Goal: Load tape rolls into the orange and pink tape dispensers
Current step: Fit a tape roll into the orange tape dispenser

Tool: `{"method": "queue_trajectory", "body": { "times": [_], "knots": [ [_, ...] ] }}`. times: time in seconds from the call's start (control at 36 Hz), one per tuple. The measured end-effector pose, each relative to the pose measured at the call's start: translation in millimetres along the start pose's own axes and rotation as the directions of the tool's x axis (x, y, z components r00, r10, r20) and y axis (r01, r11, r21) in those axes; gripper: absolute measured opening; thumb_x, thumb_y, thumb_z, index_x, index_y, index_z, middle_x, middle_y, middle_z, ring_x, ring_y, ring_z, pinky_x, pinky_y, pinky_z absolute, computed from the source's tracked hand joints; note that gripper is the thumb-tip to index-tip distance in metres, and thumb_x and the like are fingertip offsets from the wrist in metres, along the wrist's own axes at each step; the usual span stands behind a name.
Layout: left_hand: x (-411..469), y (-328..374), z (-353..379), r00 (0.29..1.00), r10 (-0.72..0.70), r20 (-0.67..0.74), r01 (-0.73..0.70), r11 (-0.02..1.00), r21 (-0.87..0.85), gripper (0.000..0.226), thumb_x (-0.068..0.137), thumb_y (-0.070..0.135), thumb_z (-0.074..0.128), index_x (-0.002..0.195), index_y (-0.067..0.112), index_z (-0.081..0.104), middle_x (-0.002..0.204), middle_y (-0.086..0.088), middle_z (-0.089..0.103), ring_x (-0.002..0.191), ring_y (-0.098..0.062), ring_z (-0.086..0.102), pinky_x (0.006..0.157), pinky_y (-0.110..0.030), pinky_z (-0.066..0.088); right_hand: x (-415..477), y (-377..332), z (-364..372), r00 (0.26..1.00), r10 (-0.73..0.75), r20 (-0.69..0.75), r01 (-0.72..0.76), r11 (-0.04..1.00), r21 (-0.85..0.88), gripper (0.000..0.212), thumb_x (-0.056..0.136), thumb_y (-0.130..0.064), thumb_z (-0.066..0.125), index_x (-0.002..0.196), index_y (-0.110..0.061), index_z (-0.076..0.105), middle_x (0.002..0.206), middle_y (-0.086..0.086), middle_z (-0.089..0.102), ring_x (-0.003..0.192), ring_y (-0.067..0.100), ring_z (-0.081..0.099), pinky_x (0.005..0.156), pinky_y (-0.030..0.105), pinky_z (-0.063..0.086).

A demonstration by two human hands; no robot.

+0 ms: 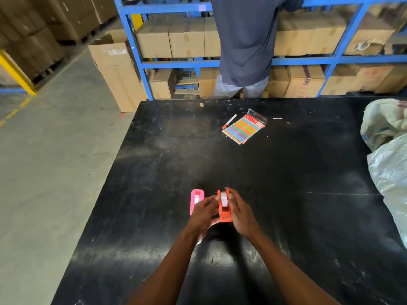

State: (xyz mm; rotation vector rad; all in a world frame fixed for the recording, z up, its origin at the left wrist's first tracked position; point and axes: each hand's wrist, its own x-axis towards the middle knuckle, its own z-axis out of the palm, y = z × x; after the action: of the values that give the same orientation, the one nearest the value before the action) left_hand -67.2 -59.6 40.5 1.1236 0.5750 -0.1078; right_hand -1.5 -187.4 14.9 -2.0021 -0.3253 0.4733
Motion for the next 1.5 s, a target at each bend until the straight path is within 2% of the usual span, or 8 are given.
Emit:
{"method": "queue_trajectory", "body": {
  "times": [0.28, 0.44, 0.53, 0.67, 0.89, 1.08, 1.31, 1.5],
  "knots": [
    [-2.8, 1.4, -8.0, 0.999, -0.01, 0.043, 0.008, 0.999, 0.053, 0.019, 0.095, 0.022, 0.064, 0.111, 0.015, 0.073, 0.105, -0.014, 0.078, 0.099, -0.028, 0.075, 0.08, -0.038, 0.061, -4.4, 4.6, 4.0, 0.999, 0.034, -0.017, -0.035, 0.999, -0.028, 0.034, 0.107, -0.035, 0.03, 0.133, -0.03, 0.051, 0.12, -0.004, 0.067, 0.108, 0.015, 0.065, 0.1, 0.041, 0.05],
    [-1.0, -7.0, -3.2, 0.999, -0.001, 0.036, 0.0, 1.0, 0.029, 0.027, 0.099, 0.032, 0.059, 0.123, 0.021, 0.063, 0.115, -0.013, 0.075, 0.107, -0.03, 0.073, 0.095, -0.049, 0.058, -8.8, -3.5, 4.9, 0.999, 0.019, -0.026, -0.021, 0.998, -0.064, 0.041, 0.106, -0.041, 0.027, 0.141, -0.029, 0.045, 0.125, -0.003, 0.065, 0.11, 0.015, 0.064, 0.095, 0.028, 0.048],
    [2.2, -14.7, 0.0, 1.0, -0.031, -0.001, 0.031, 0.999, -0.022, 0.032, 0.106, 0.03, 0.044, 0.134, 0.021, 0.056, 0.125, -0.015, 0.07, 0.116, -0.034, 0.068, 0.101, -0.055, 0.053, -4.7, -1.2, 4.8, 0.999, -0.028, -0.027, 0.022, 0.978, -0.208, 0.045, 0.104, -0.05, 0.025, 0.142, -0.034, 0.043, 0.132, -0.003, 0.059, 0.121, 0.017, 0.057, 0.103, 0.042, 0.043],
    [5.1, -16.0, 4.9, 0.998, -0.046, -0.035, 0.041, 0.992, -0.123, 0.038, 0.106, 0.032, 0.042, 0.14, 0.018, 0.052, 0.137, -0.021, 0.06, 0.118, -0.033, 0.061, 0.09, -0.044, 0.057, 5.6, -10.0, -11.2, 0.99, -0.137, -0.023, 0.111, 0.876, -0.469, 0.036, 0.101, -0.041, 0.041, 0.135, -0.033, 0.051, 0.119, -0.003, 0.046, 0.116, 0.016, 0.048, 0.091, 0.039, 0.029],
    [13.2, -16.2, 4.4, 1.0, -0.013, 0.003, 0.013, 0.983, -0.184, 0.036, 0.105, 0.04, 0.042, 0.133, 0.023, 0.057, 0.128, -0.02, 0.065, 0.101, -0.025, 0.066, 0.077, -0.038, 0.056, 14.7, -27.3, -28.5, 0.95, -0.311, 0.024, 0.286, 0.836, -0.468, 0.023, 0.097, -0.04, 0.05, 0.117, -0.039, 0.061, 0.117, -0.016, 0.056, 0.112, 0.006, 0.049, 0.094, 0.038, 0.03],
    [7.7, -10.9, 11.4, 0.999, -0.011, 0.039, 0.02, 0.973, -0.229, 0.029, 0.107, 0.026, 0.039, 0.133, 0.029, 0.051, 0.13, -0.015, 0.064, 0.106, -0.03, 0.069, 0.087, -0.05, 0.057, 27.4, -37.3, -34.2, 0.95, -0.313, 0.014, 0.277, 0.82, -0.5, 0.014, 0.089, -0.043, 0.056, 0.096, -0.034, 0.065, 0.105, -0.016, 0.061, 0.104, 0.009, 0.054, 0.09, 0.038, 0.031],
    [7.1, -14.9, 15.1, 0.998, -0.022, -0.061, 0.011, 0.984, -0.176, 0.028, 0.106, 0.031, 0.039, 0.126, 0.031, 0.058, 0.108, -0.012, 0.065, 0.086, -0.023, 0.063, 0.069, -0.036, 0.051, 37.9, -52.5, -39.5, 0.941, -0.32, 0.108, 0.32, 0.739, -0.593, 0.014, 0.094, -0.038, 0.055, 0.093, -0.03, 0.067, 0.1, -0.01, 0.06, 0.098, 0.013, 0.055, 0.083, 0.036, 0.026],
    [9.0, -13.1, 14.1, 0.981, -0.05, -0.188, 0.03, 0.994, -0.109, 0.034, 0.106, 0.037, 0.037, 0.13, 0.021, 0.056, 0.104, -0.016, 0.059, 0.079, -0.021, 0.059, 0.066, -0.035, 0.052, 33.4, -59.8, -38.0, 0.924, -0.369, 0.103, 0.361, 0.747, -0.559, 0.013, 0.099, -0.031, 0.051, 0.093, -0.026, 0.061, 0.102, -0.009, 0.059, 0.098, 0.01, 0.053, 0.096, 0.038, 0.029]
  ]
}}
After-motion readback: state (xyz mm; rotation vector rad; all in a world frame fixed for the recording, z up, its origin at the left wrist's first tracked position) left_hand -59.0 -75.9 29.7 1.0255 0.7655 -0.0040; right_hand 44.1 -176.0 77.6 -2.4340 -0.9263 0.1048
